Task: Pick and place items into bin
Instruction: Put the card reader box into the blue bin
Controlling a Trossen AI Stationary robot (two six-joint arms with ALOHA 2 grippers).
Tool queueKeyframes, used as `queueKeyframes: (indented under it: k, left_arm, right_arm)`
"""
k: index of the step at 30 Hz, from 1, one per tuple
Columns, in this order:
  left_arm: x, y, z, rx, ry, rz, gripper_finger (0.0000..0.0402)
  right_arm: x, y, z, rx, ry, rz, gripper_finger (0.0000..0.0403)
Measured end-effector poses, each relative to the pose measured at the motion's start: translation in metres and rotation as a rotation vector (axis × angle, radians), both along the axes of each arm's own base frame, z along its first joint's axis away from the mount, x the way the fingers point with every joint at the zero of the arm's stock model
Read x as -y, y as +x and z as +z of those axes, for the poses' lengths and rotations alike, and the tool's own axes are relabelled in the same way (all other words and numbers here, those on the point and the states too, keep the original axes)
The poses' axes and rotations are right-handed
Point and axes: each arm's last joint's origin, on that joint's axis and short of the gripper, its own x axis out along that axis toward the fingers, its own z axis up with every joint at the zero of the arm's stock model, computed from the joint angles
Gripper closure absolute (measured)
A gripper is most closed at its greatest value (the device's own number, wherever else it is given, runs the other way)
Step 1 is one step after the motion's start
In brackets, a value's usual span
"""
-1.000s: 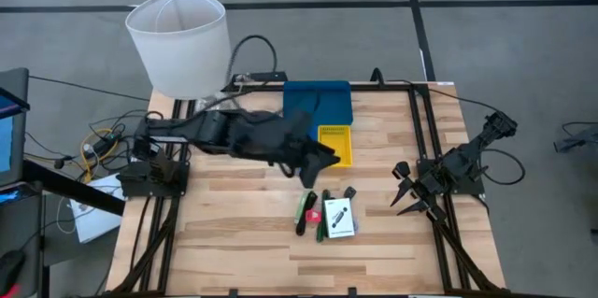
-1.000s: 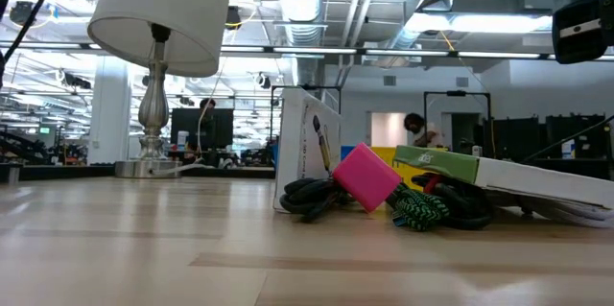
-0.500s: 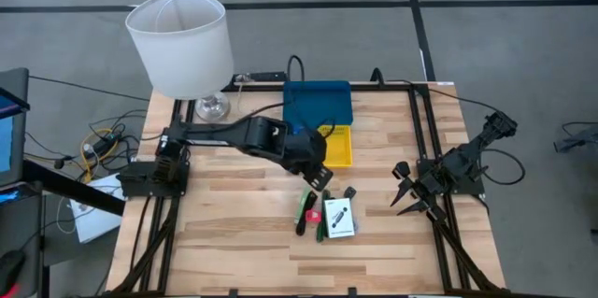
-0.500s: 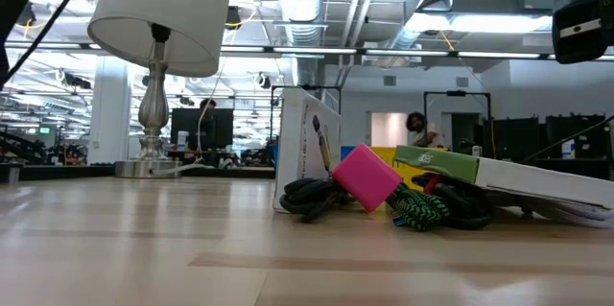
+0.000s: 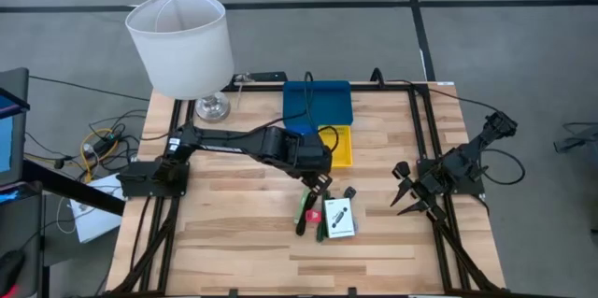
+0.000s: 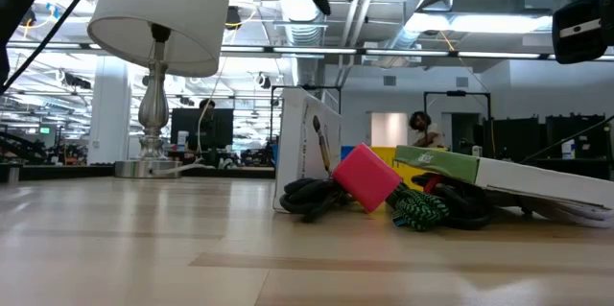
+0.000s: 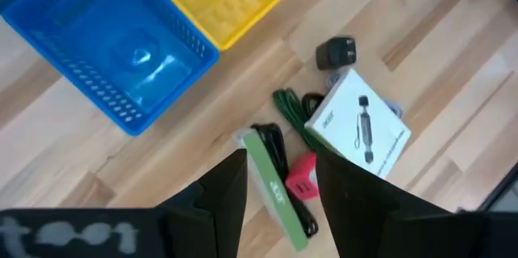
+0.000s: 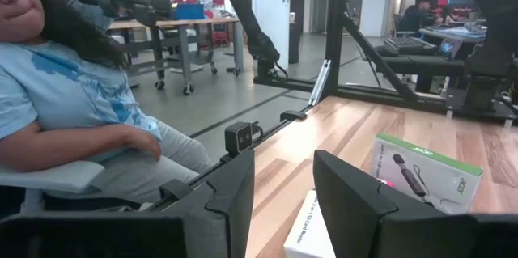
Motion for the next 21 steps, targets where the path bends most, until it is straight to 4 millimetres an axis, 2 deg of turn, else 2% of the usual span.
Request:
queueKeyframes:
  k: [21]
  left_arm:
    - [0.029, -0.005, -0.002, 0.011, 0.057, 0.027, 0.0265]
  right_arm:
    - [0.0, 0.0, 0.0, 0.0, 0.0, 0.0, 0.0278]
